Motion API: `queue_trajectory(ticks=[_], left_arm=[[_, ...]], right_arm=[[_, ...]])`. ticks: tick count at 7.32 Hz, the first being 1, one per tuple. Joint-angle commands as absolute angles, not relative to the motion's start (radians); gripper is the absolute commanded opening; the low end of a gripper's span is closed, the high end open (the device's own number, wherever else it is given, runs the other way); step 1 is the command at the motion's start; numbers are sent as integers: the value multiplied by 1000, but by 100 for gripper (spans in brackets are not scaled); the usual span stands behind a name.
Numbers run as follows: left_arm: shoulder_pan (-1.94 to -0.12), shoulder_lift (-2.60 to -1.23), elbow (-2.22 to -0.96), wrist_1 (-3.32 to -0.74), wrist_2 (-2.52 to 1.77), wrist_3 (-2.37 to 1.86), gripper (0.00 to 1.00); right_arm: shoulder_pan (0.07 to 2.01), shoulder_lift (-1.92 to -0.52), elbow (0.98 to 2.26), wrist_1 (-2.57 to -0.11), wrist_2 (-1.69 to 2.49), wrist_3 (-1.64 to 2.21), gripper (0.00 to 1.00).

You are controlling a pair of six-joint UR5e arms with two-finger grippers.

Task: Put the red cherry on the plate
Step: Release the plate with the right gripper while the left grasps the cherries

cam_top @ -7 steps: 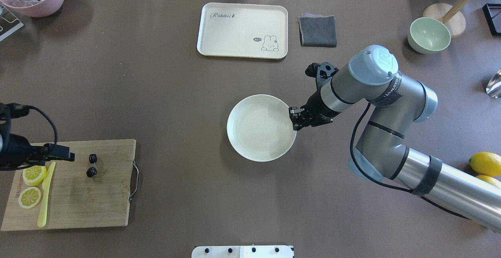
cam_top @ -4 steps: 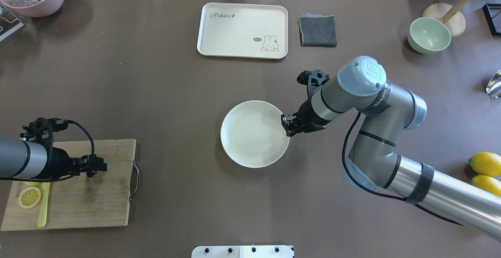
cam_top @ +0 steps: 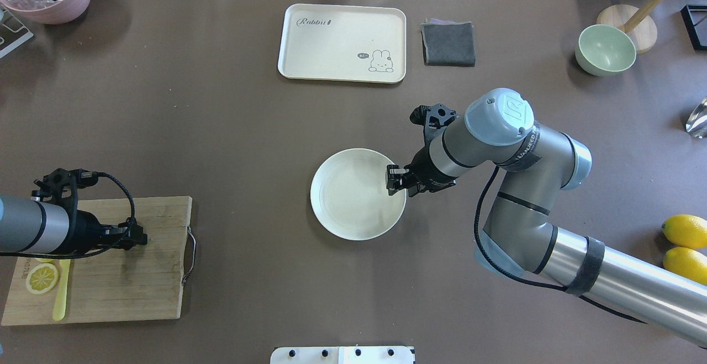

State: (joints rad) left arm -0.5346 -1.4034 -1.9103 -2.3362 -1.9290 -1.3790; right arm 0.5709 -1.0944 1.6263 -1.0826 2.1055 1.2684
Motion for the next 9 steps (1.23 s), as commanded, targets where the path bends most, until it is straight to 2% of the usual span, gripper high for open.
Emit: queue_trajectory(ticks=[1,2,5,6,9], left_arm=[[-537,-1397,-1911,-2336,-1930,-1379,8],[-544,-1397,-1913,-2336,-1930,-1379,1],[-572,-1428,-1965,-2335,-1939,-1387,0],[-572,-1513,-1960,-2303,-1939,-1405,0],[-558,-1909,-1953,-1955,-1933,-1538,0]], right_arm=[[583,-1098,1676,-1080,2108,1290,100],[641,-1141,1733,-1081,2143,1298,100],[849,-1245,1750,-1081,2337,1209,100],[891,-1296,1750,-1081,2364,1147,100],[954,-1385,1740,-1080,2350,1017,100]])
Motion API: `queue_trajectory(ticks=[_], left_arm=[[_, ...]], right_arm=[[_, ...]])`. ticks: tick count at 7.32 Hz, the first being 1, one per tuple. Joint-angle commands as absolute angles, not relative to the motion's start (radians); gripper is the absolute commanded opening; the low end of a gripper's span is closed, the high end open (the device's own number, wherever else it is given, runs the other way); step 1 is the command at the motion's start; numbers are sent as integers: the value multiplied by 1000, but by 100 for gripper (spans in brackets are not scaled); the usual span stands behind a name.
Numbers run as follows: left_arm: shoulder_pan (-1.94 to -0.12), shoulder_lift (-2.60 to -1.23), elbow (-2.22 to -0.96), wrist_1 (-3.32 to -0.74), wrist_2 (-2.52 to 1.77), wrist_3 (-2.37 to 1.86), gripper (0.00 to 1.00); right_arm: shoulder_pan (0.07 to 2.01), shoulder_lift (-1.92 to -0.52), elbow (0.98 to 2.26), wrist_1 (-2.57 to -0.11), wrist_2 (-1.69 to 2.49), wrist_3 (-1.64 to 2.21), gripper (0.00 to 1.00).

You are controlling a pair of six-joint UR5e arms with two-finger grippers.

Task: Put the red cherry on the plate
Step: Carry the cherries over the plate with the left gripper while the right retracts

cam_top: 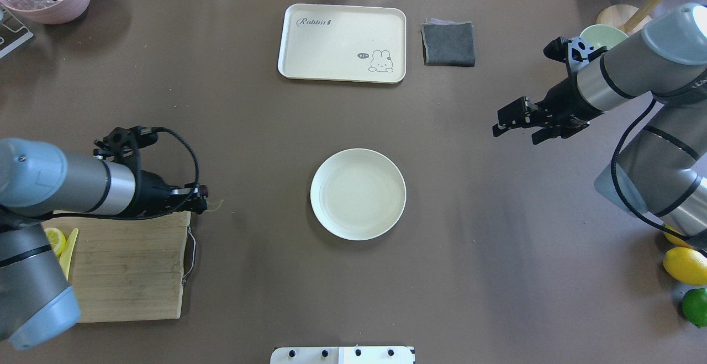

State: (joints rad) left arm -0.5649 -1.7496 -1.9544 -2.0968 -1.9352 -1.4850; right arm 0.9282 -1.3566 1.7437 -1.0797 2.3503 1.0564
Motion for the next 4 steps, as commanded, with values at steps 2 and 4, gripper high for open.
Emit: queue_trajectory(ticks=[2,4], left_arm=[[-510,-2055,-1909,-1898,-1927,-1650,0],[-445,-2176,-1805,-1898,-1814,-1655,0]], right_arm=[[992,-1419,1698,-1081,2333,903,100],[1061,-1478,1690,-1086,2338,752,100]])
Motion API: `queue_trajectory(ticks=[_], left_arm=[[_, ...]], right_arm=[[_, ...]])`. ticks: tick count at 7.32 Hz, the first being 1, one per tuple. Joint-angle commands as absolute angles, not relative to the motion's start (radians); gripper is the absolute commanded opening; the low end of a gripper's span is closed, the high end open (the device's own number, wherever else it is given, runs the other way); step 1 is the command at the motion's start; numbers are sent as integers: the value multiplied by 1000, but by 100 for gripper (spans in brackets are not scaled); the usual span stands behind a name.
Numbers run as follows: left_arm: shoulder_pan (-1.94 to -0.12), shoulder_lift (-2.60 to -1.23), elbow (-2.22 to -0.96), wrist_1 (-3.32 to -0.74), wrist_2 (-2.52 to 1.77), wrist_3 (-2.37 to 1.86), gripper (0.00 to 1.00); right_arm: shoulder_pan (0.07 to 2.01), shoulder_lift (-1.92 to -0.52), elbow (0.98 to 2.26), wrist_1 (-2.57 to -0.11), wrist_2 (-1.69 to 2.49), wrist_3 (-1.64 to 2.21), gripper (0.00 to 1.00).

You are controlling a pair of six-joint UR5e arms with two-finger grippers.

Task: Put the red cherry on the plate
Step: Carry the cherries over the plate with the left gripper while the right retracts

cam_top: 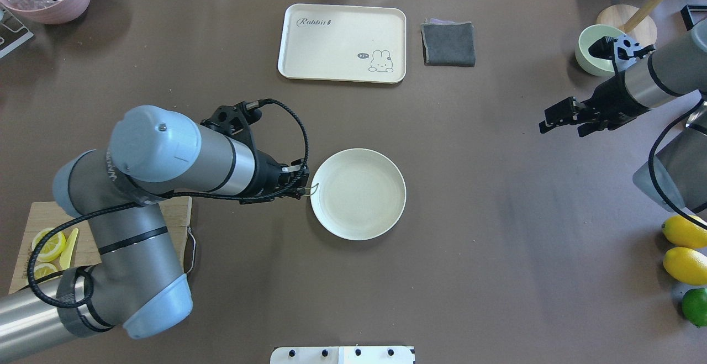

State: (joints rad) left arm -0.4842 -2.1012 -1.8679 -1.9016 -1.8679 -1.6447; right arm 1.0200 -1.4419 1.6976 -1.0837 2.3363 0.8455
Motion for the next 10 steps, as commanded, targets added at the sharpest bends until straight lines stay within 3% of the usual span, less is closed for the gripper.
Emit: queue_trajectory(ticks=[1,3,4,5,7,10], left_arm=[[-442,-2207,-1757,-1899,-1806,-1655,0],[-433,-2221,-1737,-1905,-1805,-1655,15],[-433,-2221,-1738,-1907,-1805,-1648,89],[-439,-2220,-1744,-1907,-1807,-1644,98],[-506,-2168,-1767,-1899,-1842,-1590,98],[-679,-1967,-1893,-1818,-1991,-1326,98]], right_arm=[[1083,-1489,1666,-1088,2341,692,100],[1092,-1488,1635,-1080,2342,666,100],[1091,-1485,1635,-1080,2339,666,100],[1092,-1482,1635,-1081,2338,666,100],[1106,-1482,1635,-1081,2341,666,100],[1156,-1489,1641,-1088,2338,649,100]])
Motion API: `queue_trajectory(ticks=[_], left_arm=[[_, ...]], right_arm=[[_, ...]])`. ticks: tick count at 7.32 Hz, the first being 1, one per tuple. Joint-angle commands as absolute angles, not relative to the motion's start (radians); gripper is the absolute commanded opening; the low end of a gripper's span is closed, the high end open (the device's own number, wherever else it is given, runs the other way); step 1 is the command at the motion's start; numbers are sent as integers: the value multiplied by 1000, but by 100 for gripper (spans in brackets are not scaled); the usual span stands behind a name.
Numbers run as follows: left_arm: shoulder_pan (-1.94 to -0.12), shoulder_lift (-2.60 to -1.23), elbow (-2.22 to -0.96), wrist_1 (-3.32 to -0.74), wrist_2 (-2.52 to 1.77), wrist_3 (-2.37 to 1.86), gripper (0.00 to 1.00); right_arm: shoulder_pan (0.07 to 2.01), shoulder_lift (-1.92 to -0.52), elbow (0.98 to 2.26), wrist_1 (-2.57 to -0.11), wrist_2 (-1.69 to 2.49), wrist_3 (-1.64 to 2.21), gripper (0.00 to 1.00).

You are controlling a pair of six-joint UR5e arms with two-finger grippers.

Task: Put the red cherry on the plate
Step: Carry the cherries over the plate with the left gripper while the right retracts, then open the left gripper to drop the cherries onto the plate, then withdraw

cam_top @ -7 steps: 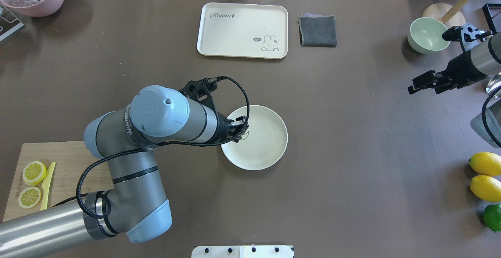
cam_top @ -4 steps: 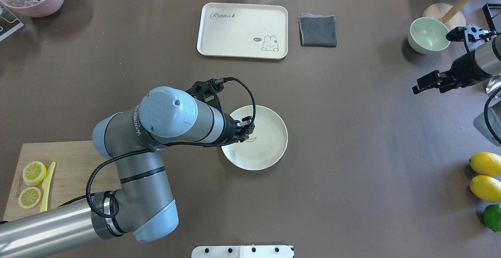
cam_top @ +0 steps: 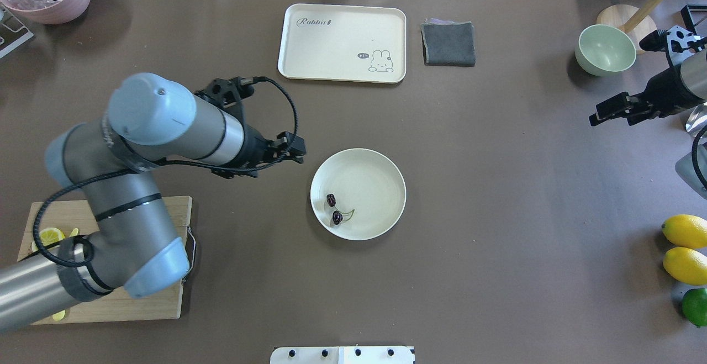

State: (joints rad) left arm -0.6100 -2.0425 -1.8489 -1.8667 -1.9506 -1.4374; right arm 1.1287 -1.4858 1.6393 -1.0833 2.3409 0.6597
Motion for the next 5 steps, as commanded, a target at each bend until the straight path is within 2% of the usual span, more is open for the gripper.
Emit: queue_trajectory(ticks=[1,2,3,5], left_arm=[[-728,-1889,-1945,-1749,-2012,-1143,98],[-788,-1770,-2000,-1746,-2052,-947,98],[-898,-1688,-2002,-1746,-2133,-741,98],[-1148,-1550,-1949,-1744,-2273,-298,98]], right_arm=[[1185,-1500,1623,-1094,2332,567,100],[1230,-1508,1587,-1101,2333,464,100],[1274,-1508,1563,-1130,2335,395,100],[1356,-1506,1555,-1239,2345,229,100]])
